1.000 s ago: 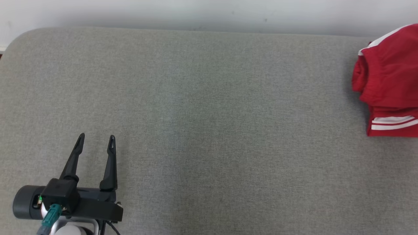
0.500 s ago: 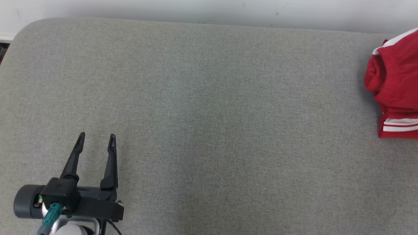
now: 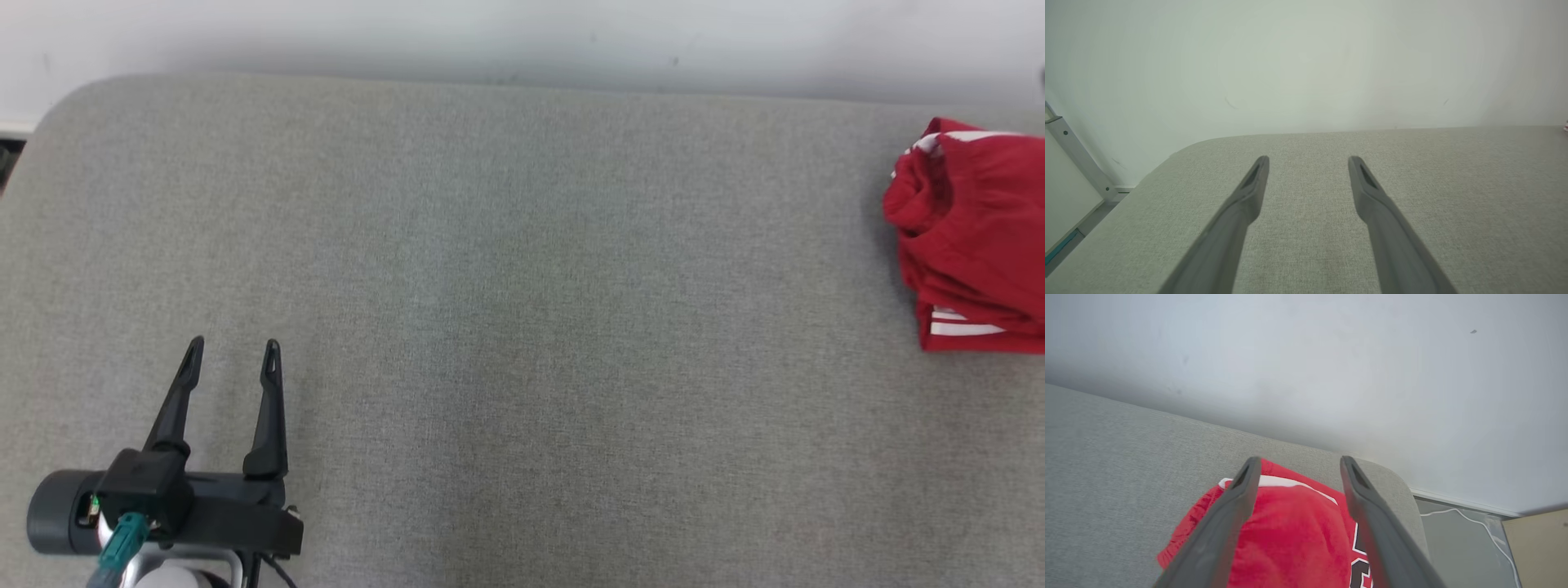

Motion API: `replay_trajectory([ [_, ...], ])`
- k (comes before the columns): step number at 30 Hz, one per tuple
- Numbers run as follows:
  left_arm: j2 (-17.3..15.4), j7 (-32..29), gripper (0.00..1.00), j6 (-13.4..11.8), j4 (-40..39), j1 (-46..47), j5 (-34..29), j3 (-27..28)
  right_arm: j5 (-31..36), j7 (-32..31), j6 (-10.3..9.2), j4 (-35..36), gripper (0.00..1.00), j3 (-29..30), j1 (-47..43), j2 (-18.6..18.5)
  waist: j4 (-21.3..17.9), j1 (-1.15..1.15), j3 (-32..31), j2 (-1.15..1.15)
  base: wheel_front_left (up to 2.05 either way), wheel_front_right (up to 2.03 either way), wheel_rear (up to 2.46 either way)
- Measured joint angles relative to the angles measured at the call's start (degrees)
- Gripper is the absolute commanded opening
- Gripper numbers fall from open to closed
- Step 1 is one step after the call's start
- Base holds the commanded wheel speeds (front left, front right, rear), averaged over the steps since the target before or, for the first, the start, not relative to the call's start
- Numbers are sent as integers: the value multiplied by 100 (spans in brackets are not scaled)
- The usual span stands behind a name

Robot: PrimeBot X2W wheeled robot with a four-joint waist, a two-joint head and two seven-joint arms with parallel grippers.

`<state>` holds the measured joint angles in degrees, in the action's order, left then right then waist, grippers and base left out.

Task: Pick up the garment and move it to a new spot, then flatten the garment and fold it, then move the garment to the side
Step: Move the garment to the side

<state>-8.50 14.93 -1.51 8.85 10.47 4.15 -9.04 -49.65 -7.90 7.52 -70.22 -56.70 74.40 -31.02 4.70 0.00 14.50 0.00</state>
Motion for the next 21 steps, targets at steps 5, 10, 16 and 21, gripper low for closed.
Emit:
replay_trajectory([
  [5,-10,0,100,-5,-3,-121,0,51,-413,735,-1,490,100,238,-429,59,-45,0,-232,0,0,0,0],
  [10,-30,0,100,-44,-19,-365,1,108,-747,1517,-1,943,100,391,-970,74,-73,-1,-524,0,0,0,0],
  [16,-113,0,100,-93,-55,-588,9,196,-1059,2029,-1,1491,100,494,-1469,270,-176,-1,-828,0,0,0,0],
  [21,-116,0,100,-102,-93,-681,9,191,-1139,2220,-1,1781,100,614,-1830,391,-245,-1,-992,0,0,0,0],
])
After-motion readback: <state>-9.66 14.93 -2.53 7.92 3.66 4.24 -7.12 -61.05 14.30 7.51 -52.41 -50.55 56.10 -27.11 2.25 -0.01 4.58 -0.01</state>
